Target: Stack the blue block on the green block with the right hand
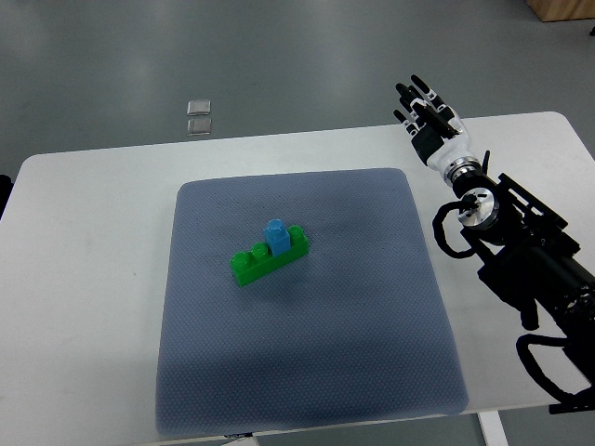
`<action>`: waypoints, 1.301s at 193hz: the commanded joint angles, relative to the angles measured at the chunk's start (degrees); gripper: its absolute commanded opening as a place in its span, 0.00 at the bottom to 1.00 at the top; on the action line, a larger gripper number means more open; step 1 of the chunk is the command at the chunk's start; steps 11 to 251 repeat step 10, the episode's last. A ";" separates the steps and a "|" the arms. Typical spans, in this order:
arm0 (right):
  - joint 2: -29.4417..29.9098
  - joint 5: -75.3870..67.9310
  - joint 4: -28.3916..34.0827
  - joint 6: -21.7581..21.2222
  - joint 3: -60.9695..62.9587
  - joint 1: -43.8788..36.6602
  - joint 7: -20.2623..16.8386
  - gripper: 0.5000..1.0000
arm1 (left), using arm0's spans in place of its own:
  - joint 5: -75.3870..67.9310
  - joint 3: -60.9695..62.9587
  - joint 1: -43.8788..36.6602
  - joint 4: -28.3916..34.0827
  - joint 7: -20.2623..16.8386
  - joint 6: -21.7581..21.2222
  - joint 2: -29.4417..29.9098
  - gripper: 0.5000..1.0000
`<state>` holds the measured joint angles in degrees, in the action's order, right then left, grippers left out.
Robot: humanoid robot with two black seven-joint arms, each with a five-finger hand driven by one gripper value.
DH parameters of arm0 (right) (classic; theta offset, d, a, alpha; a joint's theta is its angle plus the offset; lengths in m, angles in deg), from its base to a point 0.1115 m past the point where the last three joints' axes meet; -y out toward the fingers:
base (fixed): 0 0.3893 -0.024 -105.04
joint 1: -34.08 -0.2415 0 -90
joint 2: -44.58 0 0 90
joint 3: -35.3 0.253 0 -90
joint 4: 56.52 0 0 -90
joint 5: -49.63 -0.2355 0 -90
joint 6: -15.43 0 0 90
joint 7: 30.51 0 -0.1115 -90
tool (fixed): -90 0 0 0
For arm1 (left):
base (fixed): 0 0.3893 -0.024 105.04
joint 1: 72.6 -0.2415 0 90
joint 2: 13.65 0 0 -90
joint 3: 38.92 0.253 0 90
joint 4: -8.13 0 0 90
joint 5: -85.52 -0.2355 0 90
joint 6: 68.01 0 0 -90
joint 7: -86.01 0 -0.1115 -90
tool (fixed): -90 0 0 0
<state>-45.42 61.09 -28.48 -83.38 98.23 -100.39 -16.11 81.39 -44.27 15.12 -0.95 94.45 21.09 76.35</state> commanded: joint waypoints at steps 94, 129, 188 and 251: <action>-0.01 0.22 0.00 -0.77 0.18 0.79 0.02 0.85 | 0.00 0.07 0.00 0.02 0.00 -0.07 0.00 1.00; -0.01 0.22 0.00 -0.77 0.18 0.79 0.02 0.85 | 0.00 0.07 0.00 0.02 0.00 -0.07 0.00 1.00; -0.01 0.22 0.00 -0.77 0.18 0.79 0.02 0.85 | 0.00 0.07 0.00 0.02 0.00 -0.07 0.00 1.00; -0.01 0.22 0.00 -0.77 0.18 0.79 0.02 0.85 | 0.00 0.07 0.00 0.02 0.00 -0.07 0.00 1.00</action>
